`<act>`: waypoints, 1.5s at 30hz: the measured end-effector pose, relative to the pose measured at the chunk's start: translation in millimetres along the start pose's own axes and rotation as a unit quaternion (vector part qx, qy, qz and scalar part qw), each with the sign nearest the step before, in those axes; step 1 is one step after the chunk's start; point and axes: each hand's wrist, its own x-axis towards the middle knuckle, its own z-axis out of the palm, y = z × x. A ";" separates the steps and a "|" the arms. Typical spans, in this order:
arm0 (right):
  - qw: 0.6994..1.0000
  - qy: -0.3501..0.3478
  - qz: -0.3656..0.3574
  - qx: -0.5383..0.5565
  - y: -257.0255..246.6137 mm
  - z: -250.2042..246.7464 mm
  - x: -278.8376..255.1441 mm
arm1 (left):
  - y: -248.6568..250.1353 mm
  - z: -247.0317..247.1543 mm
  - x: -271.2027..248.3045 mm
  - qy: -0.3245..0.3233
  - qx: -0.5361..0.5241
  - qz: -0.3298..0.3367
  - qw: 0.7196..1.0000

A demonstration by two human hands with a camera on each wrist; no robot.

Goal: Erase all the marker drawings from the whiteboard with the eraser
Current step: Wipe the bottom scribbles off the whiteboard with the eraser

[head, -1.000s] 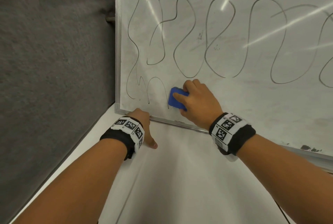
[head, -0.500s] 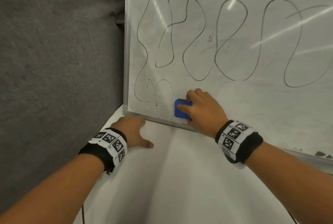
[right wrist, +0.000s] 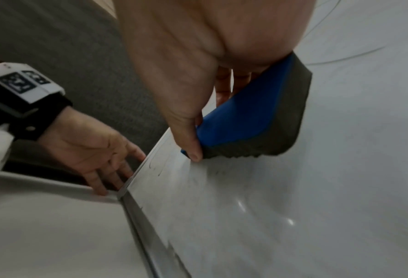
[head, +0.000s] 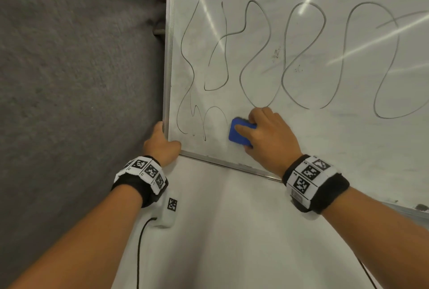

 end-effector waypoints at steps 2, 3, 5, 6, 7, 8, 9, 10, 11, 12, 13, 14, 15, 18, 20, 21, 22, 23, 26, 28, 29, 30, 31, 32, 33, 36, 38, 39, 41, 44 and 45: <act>1.000 0.021 0.009 0.006 -6.3 -0.2 11.6 | 0.1 -0.5 -0.4 -0.006 -0.042 -0.013 0.999; 1.000 0.024 0.006 0.009 -12.6 2.6 15.2 | 1.0 -1.0 -1.2 -0.013 -0.064 -0.024 0.998; 1.000 0.005 -0.012 0.013 -25.3 12.7 15.8 | 2.7 -1.1 -3.2 -0.020 -0.122 -0.042 0.991; 1.000 -0.010 -0.021 0.011 -29.1 16.8 13.7 | 3.0 -1.4 -3.2 -0.018 -0.155 -0.046 0.987; 0.999 -0.022 -0.025 0.007 -29.9 18.8 11.4 | 3.2 -2.2 -2.9 -0.016 -0.180 -0.049 0.982; 0.999 -0.027 -0.023 0.004 -28.1 18.1 10.0 | 1.3 -2.6 -1.5 -0.017 -0.196 -0.050 0.979; 1.000 -0.024 -0.016 0.005 -24.8 15.0 10.5 | -0.2 -2.9 -1.7 -0.025 -0.199 -0.050 0.978; 1.000 -0.016 -0.007 0.008 -21.1 11.5 12.8 | -2.1 -3.0 -2.3 -0.033 -0.195 -0.046 0.979; 1.000 -0.006 0.003 0.012 -18.0 7.3 16.8 | -2.1 -3.2 -5.3 -0.041 -0.185 -0.036 0.981; 1.000 0.004 0.014 0.016 -15.8 3.4 22.5 | -1.9 -3.5 -8.7 -0.049 -0.173 -0.027 0.983; 0.999 0.013 0.023 0.018 -15.4 1.1 28.6 | -1.1 -3.5 -11.5 -0.056 -0.158 -0.024 0.986; 0.999 0.022 0.031 0.017 -17.0 0.7 34.1 | -0.6 -3.6 -13.0 -0.059 -0.147 -0.022 0.987; 0.999 0.027 0.034 0.017 -20.4 2.2 37.7 | 1.3 -4.2 -13.7 -0.058 -0.139 -0.020 0.988; 1.000 0.006 0.000 0.018 -33.1 14.5 32.0 | 8.0 -8.3 -9.6 -0.040 -0.166 -0.013 0.985; 1.000 -0.017 -0.016 0.012 -33.4 17.7 23.8 | 10.3 -9.1 -5.4 -0.039 -0.189 -0.010 0.981; 1.000 -0.013 -0.013 0.014 -30.0 15.7 24.1 | 10.7 -8.6 -3.8 -0.036 -0.193 -0.009 0.981; 1.000 -0.005 -0.003 0.018 -26.3 12.6 28.0 | 11.2 -7.8 -3.4 -0.032 -0.197 -0.010 0.980; 1.000 0.007 0.011 0.019 -23.6 8.9 34.2 | 10.5 -6.8 -2.6 -0.029 -0.201 -0.011 0.979; 0.999 0.030 0.028 0.016 -31.5 8.1 53.3 | 3.4 -3.4 2.7 -0.030 -0.208 -0.019 0.978; 1.000 0.001 -0.002 0.008 -46.5 21.3 51.8 | -19.4 2.8 23.8 -0.047 -0.217 -0.035 0.974; 1.000 -0.022 -0.022 -0.001 -52.4 28.5 46.9 | -28.3 5.5 32.0 -0.048 -0.217 -0.038 0.974; 0.999 -0.041 -0.033 -0.010 -54.4 32.4 41.6 | -28.6 5.4 31.5 -0.047 -0.216 -0.040 0.974; 0.998 -0.050 -0.037 -0.013 -52.6 32.9 37.8 | -19.3 1.8 20.0 -0.045 -0.205 -0.039 0.977; 0.998 -0.047 -0.035 -0.011 -49.1 30.8 37.0 | -7.0 -1.9 6.3 -0.039 -0.196 -0.028 0.979; 0.999 -0.040 -0.027 -0.008 -44.8 27.1 38.9 | 0.2 -3.5 -2.5 -0.033 -0.183 -0.018 0.982; 1.000 -0.013 0.004 -0.007 -41.0 20.7 49.8 | -0.5 -1.3 -4.9 -0.022 -0.156 -0.008 0.988; 1.000 -0.017 -0.008 -0.011 -50.0 27.8 49.0 | -1.4 -1.4 -3.4 -0.021 -0.143 -0.004 0.989; 0.999 -0.029 -0.030 -0.017 -55.6 33.6 43.4 | -2.1 -1.5 -3.2 -0.023 -0.142 -0.006 0.990; 0.996 -0.051 -0.071 -0.037 -60.1 42.1 28.2 | -2.6 -2.7 -2.4 -0.029 -0.136 -0.008 0.990; 0.996 -0.054 -0.060 -0.037 -52.3 38.8 23.0 | -1.8 -3.7 -1.1 -0.040 -0.132 0.001 0.990; 0.997 -0.051 -0.046 -0.036 -50.4 36.6 27.8 | -1.2 -4.2 -1.5 -0.045 -0.129 0.002 0.991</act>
